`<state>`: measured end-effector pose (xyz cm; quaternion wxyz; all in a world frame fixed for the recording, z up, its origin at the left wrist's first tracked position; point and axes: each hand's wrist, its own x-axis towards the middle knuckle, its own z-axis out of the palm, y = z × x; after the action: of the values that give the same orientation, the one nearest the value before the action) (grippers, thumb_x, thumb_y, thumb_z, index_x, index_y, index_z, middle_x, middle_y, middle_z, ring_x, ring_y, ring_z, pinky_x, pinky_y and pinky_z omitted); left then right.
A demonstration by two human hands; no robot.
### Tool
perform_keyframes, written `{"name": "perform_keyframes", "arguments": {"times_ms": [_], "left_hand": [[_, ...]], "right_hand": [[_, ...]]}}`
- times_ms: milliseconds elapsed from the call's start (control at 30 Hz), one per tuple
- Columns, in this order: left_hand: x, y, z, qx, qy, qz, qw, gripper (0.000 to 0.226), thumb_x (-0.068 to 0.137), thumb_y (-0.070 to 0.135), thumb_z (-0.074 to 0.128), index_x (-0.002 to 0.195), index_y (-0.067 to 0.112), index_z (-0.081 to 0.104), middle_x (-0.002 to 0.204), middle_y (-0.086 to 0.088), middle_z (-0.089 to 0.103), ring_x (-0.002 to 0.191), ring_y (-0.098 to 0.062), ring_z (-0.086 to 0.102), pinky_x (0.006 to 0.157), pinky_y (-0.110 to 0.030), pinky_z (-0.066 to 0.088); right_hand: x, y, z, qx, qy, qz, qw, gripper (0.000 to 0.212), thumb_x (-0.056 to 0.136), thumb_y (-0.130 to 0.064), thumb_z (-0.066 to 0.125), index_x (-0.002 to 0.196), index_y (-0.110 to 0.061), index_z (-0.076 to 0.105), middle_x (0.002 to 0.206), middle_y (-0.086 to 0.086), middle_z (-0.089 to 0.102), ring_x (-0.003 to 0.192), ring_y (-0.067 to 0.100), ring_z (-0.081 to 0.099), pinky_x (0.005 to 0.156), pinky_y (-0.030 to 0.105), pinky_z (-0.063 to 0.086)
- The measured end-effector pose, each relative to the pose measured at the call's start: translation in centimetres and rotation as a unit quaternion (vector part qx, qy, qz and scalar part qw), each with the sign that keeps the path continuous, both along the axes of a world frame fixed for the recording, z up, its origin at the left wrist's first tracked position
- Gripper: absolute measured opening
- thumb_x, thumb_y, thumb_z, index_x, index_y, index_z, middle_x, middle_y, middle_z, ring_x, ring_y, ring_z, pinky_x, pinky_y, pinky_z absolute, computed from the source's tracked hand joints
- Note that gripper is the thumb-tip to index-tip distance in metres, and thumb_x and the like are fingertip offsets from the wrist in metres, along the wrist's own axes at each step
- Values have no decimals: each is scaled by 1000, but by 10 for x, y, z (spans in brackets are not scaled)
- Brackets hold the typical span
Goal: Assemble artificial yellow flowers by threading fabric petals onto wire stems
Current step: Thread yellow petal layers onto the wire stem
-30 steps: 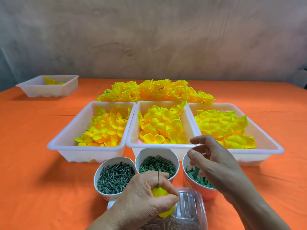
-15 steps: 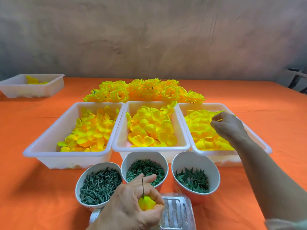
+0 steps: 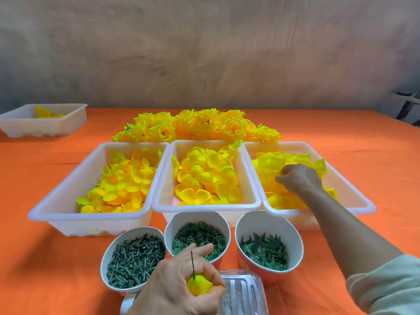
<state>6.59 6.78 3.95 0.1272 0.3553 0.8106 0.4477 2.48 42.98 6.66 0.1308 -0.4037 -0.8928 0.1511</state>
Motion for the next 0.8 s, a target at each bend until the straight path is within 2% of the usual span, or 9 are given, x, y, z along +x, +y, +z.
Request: {"name": "perform_keyframes", "arguments": {"times_ms": [100, 167, 233, 300, 433, 533, 633, 733, 800], "left_hand": [[0, -1, 3, -4, -14, -5, 1000, 15, 67, 37, 80, 76, 48, 75, 126, 36, 53, 120, 35, 28, 88, 12, 16], [1, -1, 4, -7, -17, -5, 1000, 18, 70, 32, 83, 75, 47, 75, 125, 35, 55, 118, 35, 28, 87, 12, 17], [2, -1, 4, -10, -15, -4, 1000, 19, 71, 30, 83, 74, 47, 75, 123, 35, 56, 116, 36, 30, 87, 11, 18], [2, 0, 5, -16, -18, 1, 1000, 18, 71, 32, 83, 76, 48, 75, 123, 37, 55, 116, 36, 30, 87, 9, 20], [3, 1, 6, -14, -34, 2, 999, 15, 70, 36, 81, 76, 48, 75, 123, 35, 56, 113, 38, 30, 85, 8, 21], [4, 1, 9, -15, -34, 0, 999, 14, 69, 37, 81, 75, 48, 75, 121, 31, 58, 111, 37, 33, 79, 12, 24], [5, 1, 11, -10, -34, -5, 999, 12, 64, 45, 77, 75, 48, 75, 120, 31, 59, 112, 34, 37, 87, 9, 25], [8, 0, 14, -2, -51, 1, 999, 18, 60, 49, 74, 78, 48, 75, 120, 34, 57, 119, 28, 40, 107, -14, 34], [10, -1, 17, -8, -63, 0, 998, 19, 62, 47, 76, 80, 48, 75, 121, 35, 55, 120, 25, 41, 109, -24, 39]], "right_hand": [[13, -2, 11, -55, 100, 12, 993, 18, 82, -33, 66, 98, -28, 75, 100, 7, 70, 98, 31, 61, 76, 31, 43], [24, -6, 19, -160, 207, 26, 965, 9, 80, -28, 71, 88, -23, 74, 85, 5, 66, 84, 27, 58, 68, 31, 39], [32, -13, 26, -300, 296, 38, 906, 6, 81, -17, 72, 77, -18, 67, 78, 4, 58, 74, 21, 50, 61, 30, 34], [39, -23, 33, -399, 349, 50, 846, 18, 84, -7, 65, 72, -18, 57, 74, 2, 55, 69, 16, 48, 59, 29, 32], [54, -58, 49, -532, 401, 91, 741, 23, 88, -2, 51, 73, -20, 50, 70, 3, 67, 64, 17, 64, 50, 23, 40], [65, -96, 59, -557, 359, 139, 736, 23, 87, 0, 51, 76, -19, 51, 67, 3, 67, 55, 15, 63, 40, 19, 40], [74, -134, 60, -567, 328, 193, 731, 22, 85, 5, 55, 85, -17, 58, 68, 4, 68, 54, 16, 62, 40, 19, 40], [84, -163, 57, -575, 310, 235, 720, 18, 78, -1, 65, 89, -15, 61, 71, 5, 69, 56, 14, 62, 40, 20, 42], [90, -178, 55, -580, 304, 256, 711, 19, 69, -12, 71, 86, -13, 62, 70, 3, 67, 55, 11, 60, 40, 21, 42]]}}
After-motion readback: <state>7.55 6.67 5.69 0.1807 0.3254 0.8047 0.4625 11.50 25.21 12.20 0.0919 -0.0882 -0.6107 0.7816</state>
